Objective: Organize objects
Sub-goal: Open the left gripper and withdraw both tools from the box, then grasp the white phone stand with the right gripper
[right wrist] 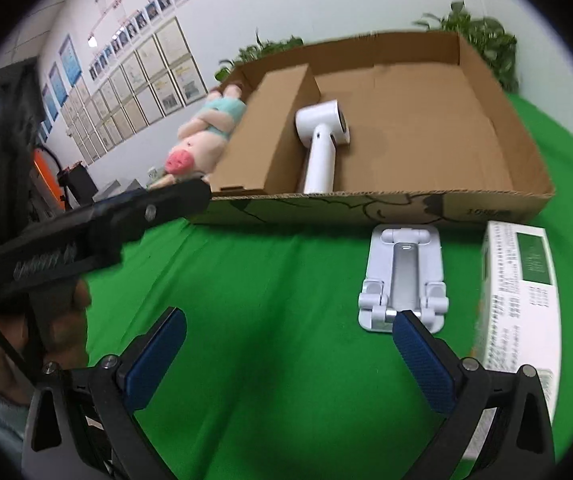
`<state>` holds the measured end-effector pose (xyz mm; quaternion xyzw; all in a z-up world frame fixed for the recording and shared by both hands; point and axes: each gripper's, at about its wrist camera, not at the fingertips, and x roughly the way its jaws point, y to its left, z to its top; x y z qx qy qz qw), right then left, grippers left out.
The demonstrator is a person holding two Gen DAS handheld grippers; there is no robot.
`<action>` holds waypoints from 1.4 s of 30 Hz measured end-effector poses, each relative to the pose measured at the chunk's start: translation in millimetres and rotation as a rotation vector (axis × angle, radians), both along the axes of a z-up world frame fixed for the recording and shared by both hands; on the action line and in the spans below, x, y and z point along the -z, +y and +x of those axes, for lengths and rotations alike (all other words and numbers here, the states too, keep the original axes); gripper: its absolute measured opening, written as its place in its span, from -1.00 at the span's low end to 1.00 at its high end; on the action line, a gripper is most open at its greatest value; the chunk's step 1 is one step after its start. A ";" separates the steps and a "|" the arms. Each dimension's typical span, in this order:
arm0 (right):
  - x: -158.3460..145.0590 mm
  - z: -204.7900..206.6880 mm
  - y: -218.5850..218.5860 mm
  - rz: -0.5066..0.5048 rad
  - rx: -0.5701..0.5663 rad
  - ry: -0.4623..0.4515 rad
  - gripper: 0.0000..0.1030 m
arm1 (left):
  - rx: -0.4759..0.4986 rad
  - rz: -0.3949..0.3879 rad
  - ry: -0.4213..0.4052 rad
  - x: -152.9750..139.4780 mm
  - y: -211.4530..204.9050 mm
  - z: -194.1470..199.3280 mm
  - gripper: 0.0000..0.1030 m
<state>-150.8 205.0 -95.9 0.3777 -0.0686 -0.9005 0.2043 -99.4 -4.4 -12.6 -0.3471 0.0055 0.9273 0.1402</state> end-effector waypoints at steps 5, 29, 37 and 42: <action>21.7 -29.9 6.1 0.091 0.092 -0.086 0.98 | -0.022 -0.003 -0.017 15.1 -6.9 -3.3 0.97; 20.2 24.6 -21.9 0.223 0.002 -0.081 0.63 | 0.124 0.207 -0.231 45.2 -17.3 -28.4 0.97; 4.8 26.4 -22.3 0.209 0.000 -0.080 0.61 | 0.163 0.317 -0.324 55.5 -6.3 -34.1 0.86; 2.1 43.4 -32.3 0.246 -0.012 -0.093 0.40 | 0.184 0.326 -0.335 57.9 -4.1 -30.3 0.70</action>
